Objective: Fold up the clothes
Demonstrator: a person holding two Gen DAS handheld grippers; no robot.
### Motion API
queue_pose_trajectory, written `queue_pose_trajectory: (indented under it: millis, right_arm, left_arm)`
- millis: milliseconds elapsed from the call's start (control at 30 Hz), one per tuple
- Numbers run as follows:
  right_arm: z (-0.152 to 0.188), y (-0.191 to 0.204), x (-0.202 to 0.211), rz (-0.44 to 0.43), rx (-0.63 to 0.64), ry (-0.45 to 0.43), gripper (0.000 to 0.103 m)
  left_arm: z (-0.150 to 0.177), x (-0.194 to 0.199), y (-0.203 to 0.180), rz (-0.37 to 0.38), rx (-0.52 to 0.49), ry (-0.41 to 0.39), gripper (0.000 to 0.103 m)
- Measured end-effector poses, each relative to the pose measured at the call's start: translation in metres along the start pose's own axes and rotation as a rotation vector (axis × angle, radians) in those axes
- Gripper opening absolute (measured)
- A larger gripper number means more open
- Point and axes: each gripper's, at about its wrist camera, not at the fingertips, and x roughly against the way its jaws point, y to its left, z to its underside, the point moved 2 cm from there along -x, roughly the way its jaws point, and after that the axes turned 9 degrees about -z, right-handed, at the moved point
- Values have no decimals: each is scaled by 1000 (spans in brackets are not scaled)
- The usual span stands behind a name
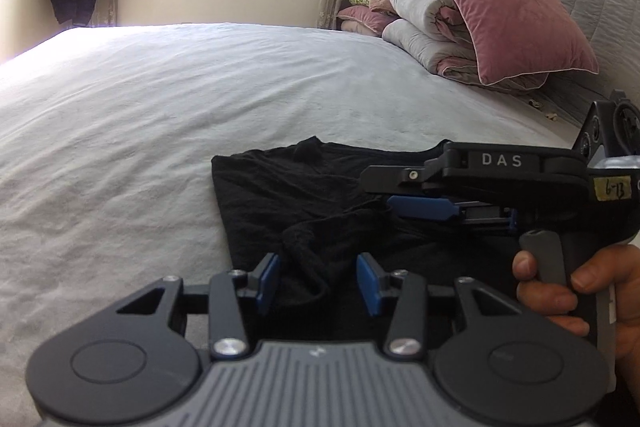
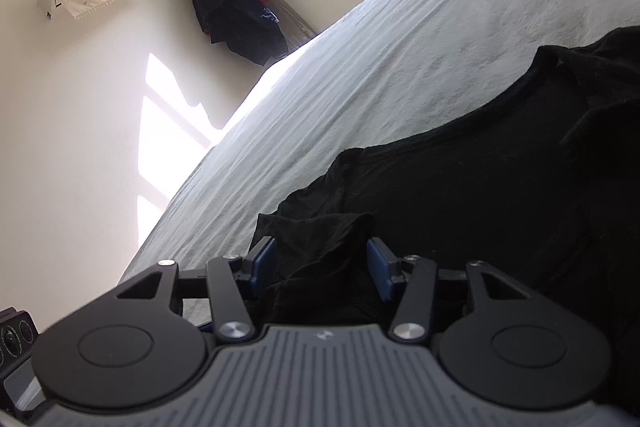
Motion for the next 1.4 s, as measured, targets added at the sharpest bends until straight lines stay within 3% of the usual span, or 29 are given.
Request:
queue_pose_trajectory:
  millis: [100,233,267,367,467,567,767,800,833,900,933,1033,1133,1233,1333,1400]
  right_arm:
    - [-1,1,-1,-1,-4,-1,52]
    - [-1,0,0,-4,-10,-2,52]
    - [-1,0,0,-5,-11,-2,52]
    - [-1,-1,0,-9,-15,-2,52]
    - [-1,-2,1,-9,-17,-3,51]
    - [-1,-2,1,-5,-16,-7,49]
    - [2,-4,-2,23,-1,-26,33]
    - [2,-4,-3,31,10,-27,26]
    - [3,-4,-5,39,19,-26,21]
    - [4,-3,-7,51,33,-23,9]
    - [4,-2,-7,55,42,-27,8]
    - [2,6,-3,52,90,-49,7]
    - [-1,15,3,47,148,-91,7]
    - [-4,15,4,60,165,-108,7]
    - [-2,4,-8,125,142,-41,7]
    - [-2,1,-12,133,126,-27,7]
  left_arm:
    - [1,1,5,27,28,-14,42]
    - [1,16,-5,236,-1,-96,40]
    - [1,21,-8,259,-23,-119,40]
    - [-1,29,-11,236,-54,-161,42]
    - [-1,19,-6,163,-24,-124,42]
    - [4,10,-17,145,-94,-84,42]
    - [16,3,-52,121,-304,-73,42]
    - [16,3,-54,115,-318,-76,41]
    - [15,3,-54,113,-313,-75,39]
    - [13,4,-53,108,-304,-75,19]
    - [11,3,-51,100,-293,-74,13]
    - [6,8,-48,90,-265,-101,7]
    - [3,16,-48,117,-240,-136,7]
    - [5,14,-51,145,-246,-118,8]
    - [12,3,-57,110,-309,-52,12]
    - [11,7,-55,125,-300,-64,15]
